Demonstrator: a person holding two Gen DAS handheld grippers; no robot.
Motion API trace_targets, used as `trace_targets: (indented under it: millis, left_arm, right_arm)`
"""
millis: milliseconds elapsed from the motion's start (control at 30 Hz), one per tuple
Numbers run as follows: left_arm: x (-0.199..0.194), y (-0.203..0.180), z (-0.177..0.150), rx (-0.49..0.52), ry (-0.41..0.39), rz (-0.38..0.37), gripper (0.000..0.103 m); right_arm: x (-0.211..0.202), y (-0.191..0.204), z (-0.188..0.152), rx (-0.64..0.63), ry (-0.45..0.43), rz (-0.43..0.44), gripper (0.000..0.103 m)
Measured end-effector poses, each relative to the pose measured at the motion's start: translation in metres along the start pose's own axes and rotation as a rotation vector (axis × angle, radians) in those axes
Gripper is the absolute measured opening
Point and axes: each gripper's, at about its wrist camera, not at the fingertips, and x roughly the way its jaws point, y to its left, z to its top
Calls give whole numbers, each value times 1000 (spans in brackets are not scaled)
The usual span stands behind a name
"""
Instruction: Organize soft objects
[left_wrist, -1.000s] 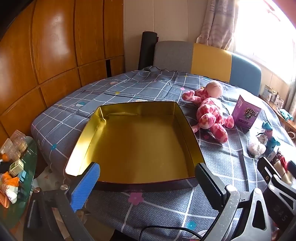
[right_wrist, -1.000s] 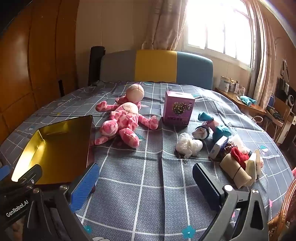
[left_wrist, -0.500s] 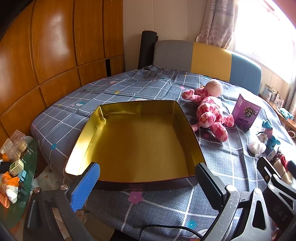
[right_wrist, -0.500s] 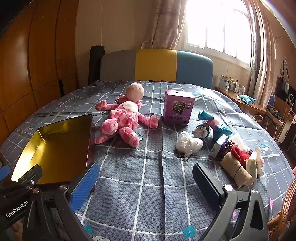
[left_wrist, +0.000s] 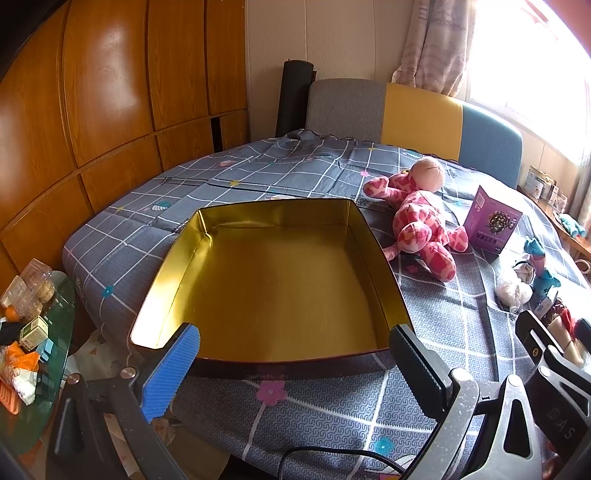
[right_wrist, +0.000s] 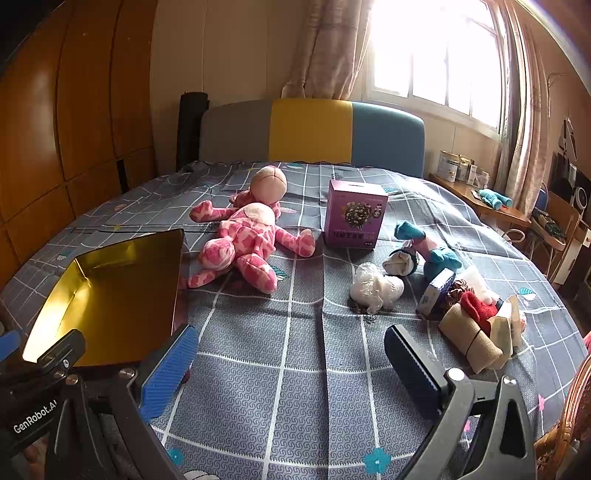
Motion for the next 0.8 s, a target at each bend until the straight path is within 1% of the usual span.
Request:
trace_targets:
  millis: [800]
  left_arm:
    - [5,1,-1,0,28,2,103]
  right_arm:
    - [3,-2,-2,-1,5,1,103]
